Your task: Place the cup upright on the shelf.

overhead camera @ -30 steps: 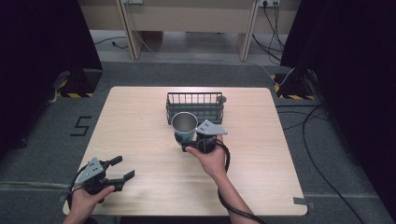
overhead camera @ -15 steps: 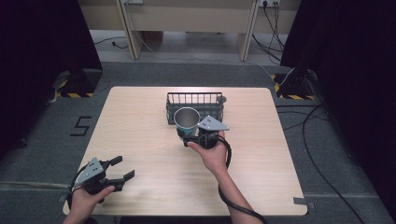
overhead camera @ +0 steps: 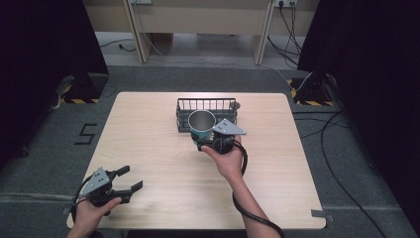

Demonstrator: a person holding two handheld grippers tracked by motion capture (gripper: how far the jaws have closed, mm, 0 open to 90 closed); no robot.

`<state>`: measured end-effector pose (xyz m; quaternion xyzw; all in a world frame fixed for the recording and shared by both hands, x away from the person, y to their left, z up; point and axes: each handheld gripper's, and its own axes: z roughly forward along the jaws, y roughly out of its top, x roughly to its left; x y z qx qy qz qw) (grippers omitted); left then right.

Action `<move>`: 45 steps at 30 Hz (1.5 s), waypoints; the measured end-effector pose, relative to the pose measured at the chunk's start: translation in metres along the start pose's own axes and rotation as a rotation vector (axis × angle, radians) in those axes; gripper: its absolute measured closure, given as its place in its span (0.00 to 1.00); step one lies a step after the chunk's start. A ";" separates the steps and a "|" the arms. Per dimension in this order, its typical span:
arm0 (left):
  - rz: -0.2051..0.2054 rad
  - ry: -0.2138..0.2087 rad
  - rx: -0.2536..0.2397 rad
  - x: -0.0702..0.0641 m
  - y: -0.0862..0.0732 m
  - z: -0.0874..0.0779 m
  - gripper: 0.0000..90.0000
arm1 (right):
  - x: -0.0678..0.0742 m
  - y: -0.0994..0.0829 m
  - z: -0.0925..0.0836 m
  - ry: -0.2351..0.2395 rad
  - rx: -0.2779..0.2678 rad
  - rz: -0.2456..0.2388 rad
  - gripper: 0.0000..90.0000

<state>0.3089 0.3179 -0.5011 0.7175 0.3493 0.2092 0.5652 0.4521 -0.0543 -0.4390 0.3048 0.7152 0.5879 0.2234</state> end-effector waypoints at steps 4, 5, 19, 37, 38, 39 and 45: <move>0.000 -0.001 0.000 0.000 0.000 0.000 0.21 | -0.002 0.002 0.000 -0.005 -0.004 0.002 0.20; 0.000 -0.001 0.000 0.000 0.000 0.000 0.21 | -0.003 0.004 0.001 -0.009 -0.005 0.005 0.20; 0.000 -0.001 -0.001 0.000 0.000 0.000 0.21 | -0.010 0.013 0.005 -0.035 -0.016 0.007 0.20; 0.001 -0.002 -0.001 0.000 0.000 0.000 0.21 | -0.022 0.024 0.007 -0.070 -0.040 0.028 0.20; 0.001 -0.002 -0.001 0.000 0.000 0.000 0.21 | -0.022 0.024 0.007 -0.070 -0.040 0.028 0.20; 0.001 -0.002 -0.001 0.000 0.000 0.000 0.21 | -0.023 0.024 0.007 -0.072 -0.040 0.026 0.20; 0.001 -0.002 -0.001 0.000 0.000 0.000 0.21 | -0.027 0.027 0.007 -0.085 -0.045 0.032 0.20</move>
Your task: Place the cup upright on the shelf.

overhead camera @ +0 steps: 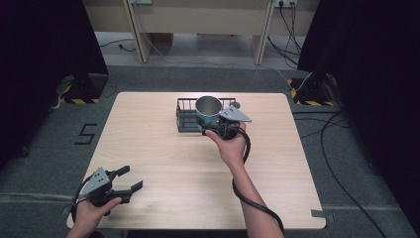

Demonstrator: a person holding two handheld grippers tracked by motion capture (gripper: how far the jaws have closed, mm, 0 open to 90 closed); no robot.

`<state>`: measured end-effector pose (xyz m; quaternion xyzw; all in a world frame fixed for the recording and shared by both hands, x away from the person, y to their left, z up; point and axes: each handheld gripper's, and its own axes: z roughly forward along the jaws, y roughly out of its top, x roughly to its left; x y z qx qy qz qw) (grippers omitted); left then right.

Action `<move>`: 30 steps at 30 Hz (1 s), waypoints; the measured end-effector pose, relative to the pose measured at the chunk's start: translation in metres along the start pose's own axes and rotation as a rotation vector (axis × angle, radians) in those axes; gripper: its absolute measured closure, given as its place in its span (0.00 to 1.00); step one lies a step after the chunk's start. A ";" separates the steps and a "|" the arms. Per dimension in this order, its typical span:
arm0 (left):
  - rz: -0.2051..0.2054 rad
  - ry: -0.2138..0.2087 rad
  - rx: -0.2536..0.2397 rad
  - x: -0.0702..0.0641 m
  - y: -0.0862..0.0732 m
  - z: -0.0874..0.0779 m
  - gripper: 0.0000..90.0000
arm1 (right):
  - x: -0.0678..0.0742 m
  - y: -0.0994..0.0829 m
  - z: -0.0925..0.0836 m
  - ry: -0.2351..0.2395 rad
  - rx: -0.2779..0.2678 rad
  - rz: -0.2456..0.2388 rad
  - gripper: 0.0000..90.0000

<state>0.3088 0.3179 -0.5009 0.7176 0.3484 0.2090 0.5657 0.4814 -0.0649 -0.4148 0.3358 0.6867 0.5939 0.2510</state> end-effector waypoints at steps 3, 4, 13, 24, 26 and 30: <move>0.000 0.000 -0.001 0.000 0.000 0.000 0.21 | -0.002 0.003 0.000 -0.006 -0.007 0.004 0.20; 0.000 0.000 -0.001 0.000 0.000 0.000 0.21 | -0.003 0.004 0.001 -0.008 -0.008 0.003 0.20; -0.002 0.000 -0.002 0.000 0.000 0.000 0.21 | -0.007 0.009 0.003 -0.024 -0.016 0.010 0.20; 0.000 0.000 -0.002 0.000 0.000 0.000 0.21 | -0.013 0.011 0.008 -0.040 -0.014 0.017 0.20; 0.000 0.000 -0.002 0.000 0.000 0.000 0.21 | -0.015 0.012 0.009 -0.047 -0.014 0.018 0.20; 0.001 0.000 -0.002 0.000 0.000 0.000 0.21 | -0.017 0.013 0.011 -0.054 -0.014 0.020 0.20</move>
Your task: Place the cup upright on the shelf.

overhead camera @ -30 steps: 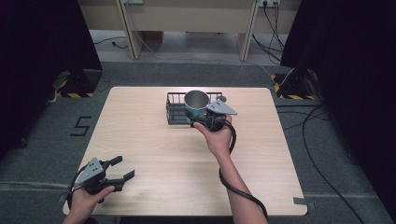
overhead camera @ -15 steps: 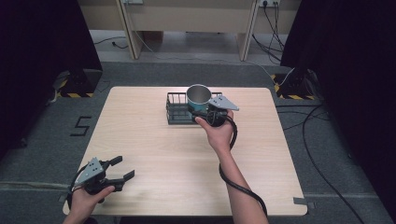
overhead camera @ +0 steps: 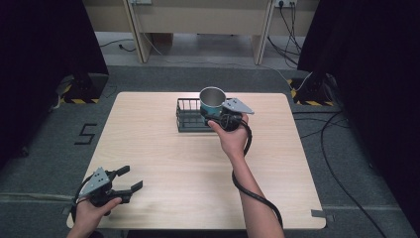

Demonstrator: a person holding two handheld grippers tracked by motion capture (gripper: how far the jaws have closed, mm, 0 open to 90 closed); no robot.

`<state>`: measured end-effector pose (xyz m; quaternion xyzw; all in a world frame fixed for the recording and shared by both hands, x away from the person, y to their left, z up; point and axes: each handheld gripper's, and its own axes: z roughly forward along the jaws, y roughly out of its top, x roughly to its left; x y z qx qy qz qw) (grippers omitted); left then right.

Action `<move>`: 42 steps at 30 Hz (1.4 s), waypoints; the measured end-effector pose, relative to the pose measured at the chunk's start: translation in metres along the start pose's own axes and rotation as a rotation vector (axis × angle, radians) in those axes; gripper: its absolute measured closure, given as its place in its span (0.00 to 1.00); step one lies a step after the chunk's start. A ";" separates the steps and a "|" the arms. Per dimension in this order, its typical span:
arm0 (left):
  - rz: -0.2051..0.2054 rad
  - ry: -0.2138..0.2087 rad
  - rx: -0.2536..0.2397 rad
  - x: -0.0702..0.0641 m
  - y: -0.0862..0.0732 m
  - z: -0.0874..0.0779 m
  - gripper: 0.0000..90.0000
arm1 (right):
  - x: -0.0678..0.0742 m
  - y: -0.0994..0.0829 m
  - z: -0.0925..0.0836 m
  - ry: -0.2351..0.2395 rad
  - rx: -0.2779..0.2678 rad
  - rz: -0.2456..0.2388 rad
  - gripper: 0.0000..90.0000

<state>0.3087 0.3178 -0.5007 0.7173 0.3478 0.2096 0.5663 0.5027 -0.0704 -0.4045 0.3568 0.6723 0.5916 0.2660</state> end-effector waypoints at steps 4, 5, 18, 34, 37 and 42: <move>0.000 0.000 0.000 0.000 0.000 0.000 0.21 | -0.002 0.001 0.002 -0.011 0.000 -0.002 0.20; 0.000 0.000 0.000 0.000 0.000 0.000 0.21 | -0.003 0.001 0.003 -0.016 0.002 0.004 0.20; 0.000 -0.001 0.000 0.000 0.000 0.000 0.21 | -0.008 0.004 0.007 -0.033 -0.001 0.011 0.20; -0.002 -0.001 -0.001 0.000 0.000 0.000 0.21 | -0.016 0.010 0.016 -0.056 0.003 0.023 0.20; -0.001 -0.001 -0.002 0.000 0.000 0.000 0.21 | -0.018 0.010 0.018 -0.064 0.008 0.024 0.20; -0.001 -0.001 -0.002 0.000 0.000 0.000 0.21 | -0.022 0.011 0.022 -0.077 0.013 0.026 0.20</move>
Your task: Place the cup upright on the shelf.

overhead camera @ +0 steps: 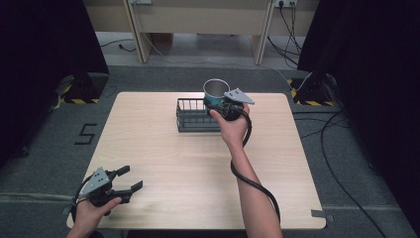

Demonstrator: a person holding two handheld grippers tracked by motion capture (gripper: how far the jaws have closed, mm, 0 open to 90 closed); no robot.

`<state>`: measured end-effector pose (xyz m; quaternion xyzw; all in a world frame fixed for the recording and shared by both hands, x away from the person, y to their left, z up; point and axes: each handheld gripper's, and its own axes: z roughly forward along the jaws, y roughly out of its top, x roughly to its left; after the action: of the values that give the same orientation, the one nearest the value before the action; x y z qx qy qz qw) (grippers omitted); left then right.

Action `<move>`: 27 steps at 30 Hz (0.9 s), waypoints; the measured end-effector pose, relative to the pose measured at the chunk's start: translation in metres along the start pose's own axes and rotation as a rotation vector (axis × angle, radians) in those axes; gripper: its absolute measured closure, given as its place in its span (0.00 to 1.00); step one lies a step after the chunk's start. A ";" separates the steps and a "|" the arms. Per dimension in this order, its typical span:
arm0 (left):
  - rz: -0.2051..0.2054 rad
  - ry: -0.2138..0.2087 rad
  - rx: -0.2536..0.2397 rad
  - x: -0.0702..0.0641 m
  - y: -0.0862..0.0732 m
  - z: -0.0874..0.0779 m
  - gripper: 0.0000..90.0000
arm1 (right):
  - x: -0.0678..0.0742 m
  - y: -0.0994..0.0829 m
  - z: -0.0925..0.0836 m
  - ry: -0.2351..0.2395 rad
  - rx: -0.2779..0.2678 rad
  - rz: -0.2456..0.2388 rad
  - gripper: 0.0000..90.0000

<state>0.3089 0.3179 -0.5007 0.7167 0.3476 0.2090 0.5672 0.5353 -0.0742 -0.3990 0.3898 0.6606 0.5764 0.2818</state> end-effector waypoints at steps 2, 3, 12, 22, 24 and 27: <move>0.000 0.000 0.000 0.000 0.000 0.000 0.21 | -0.001 0.000 0.002 -0.006 0.006 0.003 0.20; 0.000 0.000 0.000 0.000 0.000 0.000 0.21 | -0.002 0.000 0.003 -0.007 0.007 0.006 0.20; 0.001 -0.002 0.000 0.000 0.000 0.000 0.21 | -0.009 -0.003 0.014 -0.031 0.030 0.019 0.20; 0.001 -0.003 -0.001 0.000 0.000 0.000 0.21 | -0.011 -0.002 0.028 -0.047 0.056 0.018 0.20; 0.001 -0.003 -0.001 0.000 0.000 0.000 0.21 | -0.012 -0.003 0.030 -0.051 0.060 0.015 0.20; 0.001 -0.005 -0.002 0.000 0.000 0.000 0.21 | -0.012 -0.004 0.033 -0.055 0.068 0.020 0.20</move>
<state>0.3087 0.3180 -0.5004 0.7171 0.3454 0.2077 0.5686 0.5687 -0.0666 -0.4096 0.4212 0.6681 0.5453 0.2806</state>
